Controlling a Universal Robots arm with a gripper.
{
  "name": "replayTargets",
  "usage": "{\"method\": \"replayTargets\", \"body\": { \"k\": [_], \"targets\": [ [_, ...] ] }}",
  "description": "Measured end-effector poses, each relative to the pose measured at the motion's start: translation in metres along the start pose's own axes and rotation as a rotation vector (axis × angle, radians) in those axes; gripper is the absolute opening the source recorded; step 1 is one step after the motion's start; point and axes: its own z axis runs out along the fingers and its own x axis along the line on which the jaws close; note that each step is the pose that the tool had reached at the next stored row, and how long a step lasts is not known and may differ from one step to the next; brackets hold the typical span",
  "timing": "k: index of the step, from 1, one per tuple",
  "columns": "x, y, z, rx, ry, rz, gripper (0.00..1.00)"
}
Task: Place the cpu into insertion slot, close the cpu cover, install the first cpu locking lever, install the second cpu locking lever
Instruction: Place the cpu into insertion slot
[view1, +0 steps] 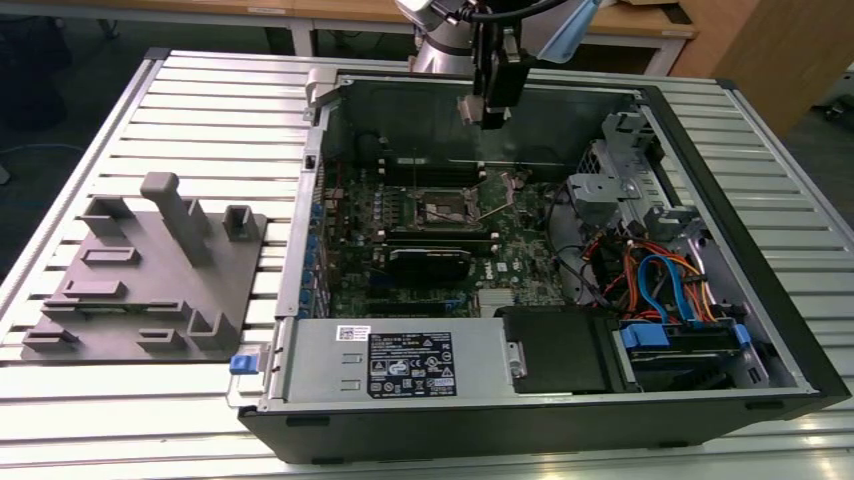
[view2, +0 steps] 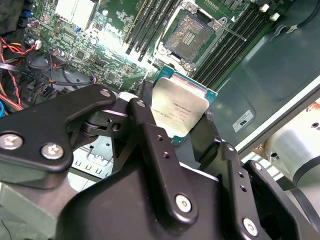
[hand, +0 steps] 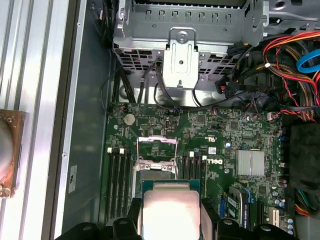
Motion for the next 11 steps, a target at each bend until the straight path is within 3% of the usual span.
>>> {"method": "replayTargets", "body": {
  "k": [11],
  "targets": [
    [-0.0001, -0.0003, 0.0029, 0.0000, 0.0001, 0.000, 0.54]
  ]
}}
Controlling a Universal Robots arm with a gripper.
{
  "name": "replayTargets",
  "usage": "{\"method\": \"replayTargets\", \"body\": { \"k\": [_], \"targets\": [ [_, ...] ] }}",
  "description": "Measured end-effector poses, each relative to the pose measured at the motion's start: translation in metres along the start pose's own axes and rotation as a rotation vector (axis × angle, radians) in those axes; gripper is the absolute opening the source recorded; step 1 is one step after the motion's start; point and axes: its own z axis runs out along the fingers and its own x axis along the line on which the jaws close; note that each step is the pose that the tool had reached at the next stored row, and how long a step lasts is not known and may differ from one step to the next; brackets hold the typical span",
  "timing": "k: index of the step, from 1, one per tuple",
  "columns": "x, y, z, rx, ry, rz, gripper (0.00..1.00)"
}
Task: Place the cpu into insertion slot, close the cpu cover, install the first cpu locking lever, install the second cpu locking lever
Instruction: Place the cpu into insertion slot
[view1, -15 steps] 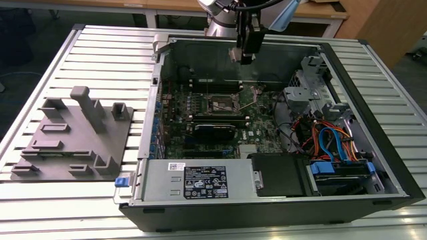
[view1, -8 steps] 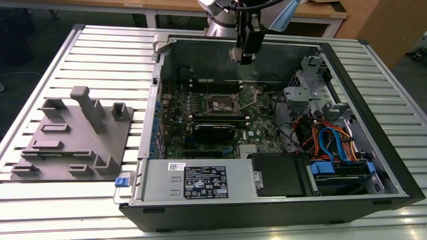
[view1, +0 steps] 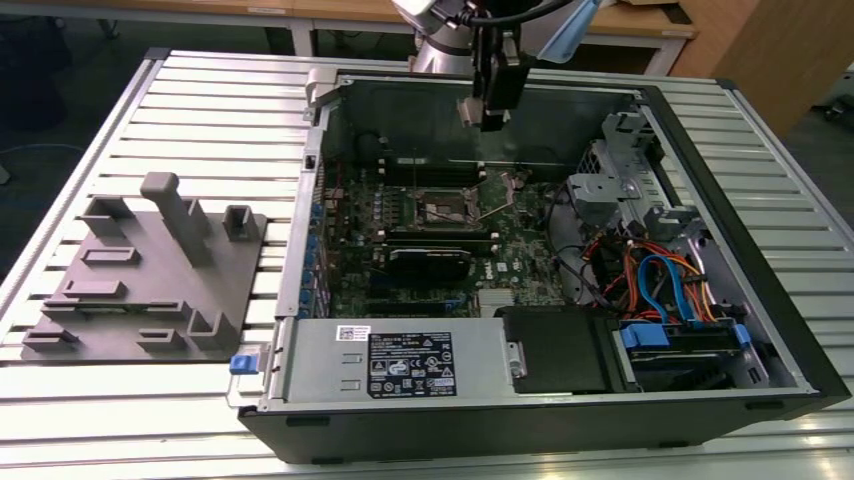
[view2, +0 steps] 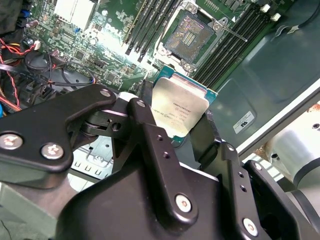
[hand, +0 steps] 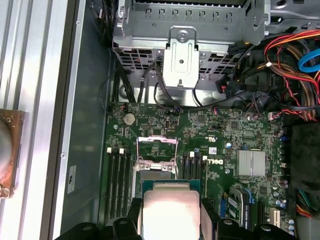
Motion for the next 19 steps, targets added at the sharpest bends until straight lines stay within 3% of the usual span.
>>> {"method": "replayTargets", "body": {
  "k": [13, 19],
  "targets": [
    [-0.0001, -0.0007, 0.0078, -0.0001, -0.0018, 0.012, 0.54],
    [-0.0003, -0.0014, 0.0148, 0.0212, -0.0016, 0.017, 0.54]
  ]
}}
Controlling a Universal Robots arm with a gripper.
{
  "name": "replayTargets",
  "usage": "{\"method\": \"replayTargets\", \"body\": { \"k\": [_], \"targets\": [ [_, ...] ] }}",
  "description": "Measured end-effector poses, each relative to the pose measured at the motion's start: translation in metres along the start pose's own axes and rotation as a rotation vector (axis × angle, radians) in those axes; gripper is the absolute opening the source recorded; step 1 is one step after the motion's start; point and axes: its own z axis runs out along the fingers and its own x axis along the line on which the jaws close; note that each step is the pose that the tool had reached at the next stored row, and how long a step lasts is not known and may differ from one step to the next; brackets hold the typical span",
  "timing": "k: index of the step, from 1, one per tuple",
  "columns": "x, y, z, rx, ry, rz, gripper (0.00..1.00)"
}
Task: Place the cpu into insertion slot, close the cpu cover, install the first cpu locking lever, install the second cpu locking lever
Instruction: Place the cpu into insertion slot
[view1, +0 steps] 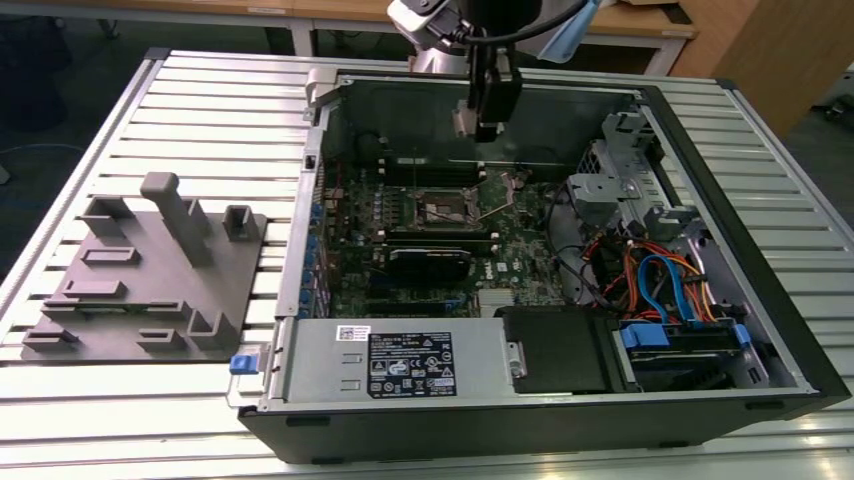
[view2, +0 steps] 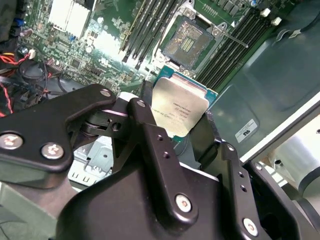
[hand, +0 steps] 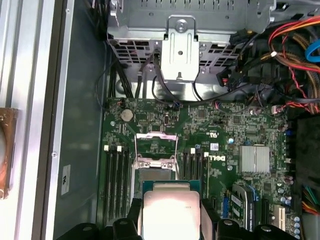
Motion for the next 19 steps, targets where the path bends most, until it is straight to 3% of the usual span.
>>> {"method": "replayTargets", "body": {
  "k": [6, 19],
  "targets": [
    [-0.0001, -0.0004, 0.0071, 0.0001, -0.0001, 0.002, 0.54],
    [-0.0002, -0.0007, 0.0108, 0.0001, -0.0001, 0.002, 0.54]
  ]
}}
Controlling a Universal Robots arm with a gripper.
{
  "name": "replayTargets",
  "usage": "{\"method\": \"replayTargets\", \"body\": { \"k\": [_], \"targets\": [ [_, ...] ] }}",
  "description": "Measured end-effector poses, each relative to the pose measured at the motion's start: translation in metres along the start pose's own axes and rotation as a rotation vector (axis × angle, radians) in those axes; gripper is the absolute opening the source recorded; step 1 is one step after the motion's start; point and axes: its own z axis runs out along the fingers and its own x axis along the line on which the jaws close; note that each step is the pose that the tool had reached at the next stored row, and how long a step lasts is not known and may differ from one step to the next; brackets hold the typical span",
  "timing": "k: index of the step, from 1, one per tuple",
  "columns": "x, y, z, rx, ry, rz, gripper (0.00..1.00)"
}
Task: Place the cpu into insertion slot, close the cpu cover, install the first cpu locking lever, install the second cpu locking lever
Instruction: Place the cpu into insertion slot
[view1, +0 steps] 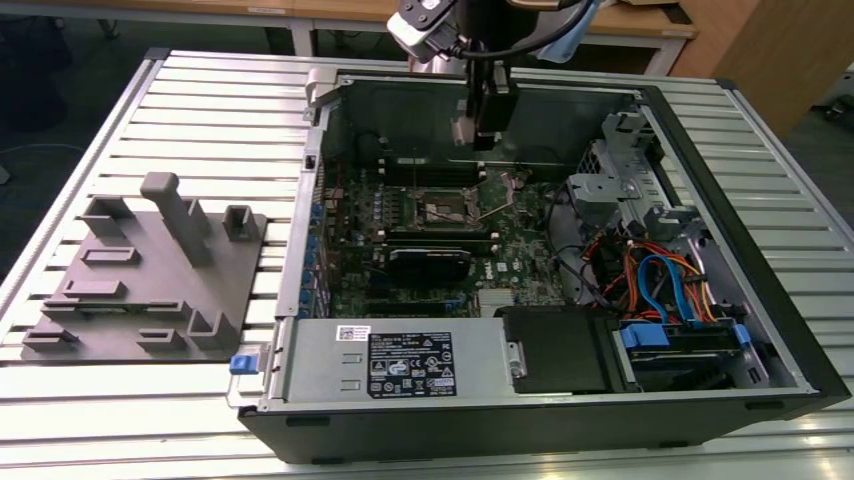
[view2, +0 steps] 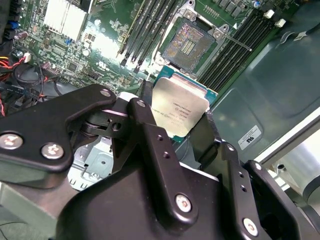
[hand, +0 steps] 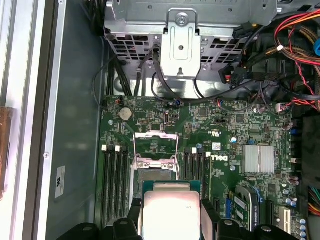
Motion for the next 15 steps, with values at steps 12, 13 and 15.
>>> {"method": "replayTargets", "body": {
  "k": [12, 13, 15],
  "targets": [
    [-0.0001, -0.0003, 0.0044, 0.0000, 0.0000, 0.001, 0.54],
    [-0.0001, -0.0003, 0.0047, 0.0000, -0.0001, 0.001, 0.54],
    [-0.0001, -0.0004, 0.0053, 0.0000, -0.0002, 0.001, 0.54]
  ]
}}
